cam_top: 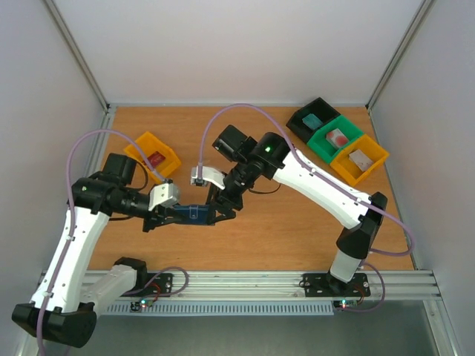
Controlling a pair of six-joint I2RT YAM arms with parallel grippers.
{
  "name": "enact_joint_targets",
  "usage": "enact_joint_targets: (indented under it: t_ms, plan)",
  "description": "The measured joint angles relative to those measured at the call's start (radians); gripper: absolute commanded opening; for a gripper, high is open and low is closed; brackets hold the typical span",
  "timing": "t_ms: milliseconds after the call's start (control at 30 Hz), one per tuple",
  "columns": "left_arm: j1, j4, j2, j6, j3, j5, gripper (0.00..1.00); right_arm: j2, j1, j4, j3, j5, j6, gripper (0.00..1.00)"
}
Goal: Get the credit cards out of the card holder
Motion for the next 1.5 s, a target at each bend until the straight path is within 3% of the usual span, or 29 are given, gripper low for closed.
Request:
enact_joint_targets:
  t_ms: [133, 233, 267, 333, 367, 533, 667, 733, 933, 1033, 1133, 1200, 1233, 1333, 1433, 1500]
  plan:
    - [0.000, 0.016, 0.000, -0.022, -0.015, 0.007, 0.00, -0.029, 0.000, 0.087, -0.077, 0.056, 0.049, 0.04]
    - [0.003, 0.019, 0.003, -0.027, -0.021, 0.013, 0.04, -0.061, 0.006, 0.123, -0.108, 0.069, 0.062, 0.01]
    - [0.002, 0.019, 0.002, -0.026, -0.023, 0.024, 0.28, -0.072, 0.008, 0.128, -0.117, 0.074, 0.064, 0.01]
    - [-0.002, 0.032, -0.003, -0.034, -0.024, 0.043, 0.93, -0.097, 0.010, 0.147, -0.137, 0.080, 0.071, 0.01]
    - [-0.003, 0.049, -0.008, -0.043, -0.027, 0.050, 0.98, -0.110, 0.004, 0.163, -0.150, 0.070, 0.081, 0.01]
    - [-0.003, 0.284, -0.089, -0.323, -0.130, 0.100, 0.99, -0.262, -0.119, 0.432, -0.331, -0.047, 0.223, 0.01]
    - [-0.003, 0.758, -0.242, -0.721, -0.328, 0.144, 1.00, -0.429, -0.178, 0.795, -0.546, -0.096, 0.417, 0.01]
    - [-0.007, 1.036, -0.305, -0.957, -0.411, 0.127, 0.98, -0.466, -0.173, 0.951, -0.597, -0.113, 0.503, 0.01]
    - [-0.042, 1.463, -0.269, -1.348, -0.382, 0.079, 0.81, -0.473, -0.151, 1.339, -0.704, -0.132, 0.686, 0.01]
    - [-0.053, 1.614, -0.230, -1.492, -0.373, 0.084, 0.59, -0.460, -0.139, 1.396, -0.708, -0.128, 0.715, 0.01]
    - [-0.072, 1.671, -0.222, -1.535, -0.373, 0.118, 0.24, -0.460, -0.137, 1.413, -0.708, -0.124, 0.718, 0.01]
    - [-0.077, 1.704, -0.230, -1.545, -0.369, 0.132, 0.07, -0.460, -0.136, 1.410, -0.708, -0.124, 0.715, 0.01]
    - [-0.077, 1.708, -0.232, -1.551, -0.369, 0.130, 0.01, -0.460, -0.135, 1.410, -0.706, -0.132, 0.711, 0.01]
    - [-0.077, 1.732, -0.232, -1.572, -0.368, 0.138, 0.00, -0.470, -0.135, 1.389, -0.699, -0.129, 0.688, 0.02]
    - [-0.083, 1.724, -0.232, -1.586, -0.368, 0.134, 0.00, -0.480, -0.136, 1.349, -0.692, -0.112, 0.666, 0.38]
    - [-0.087, 1.683, -0.233, -1.580, -0.364, 0.104, 0.00, -0.484, -0.135, 1.279, -0.667, -0.067, 0.639, 0.48]
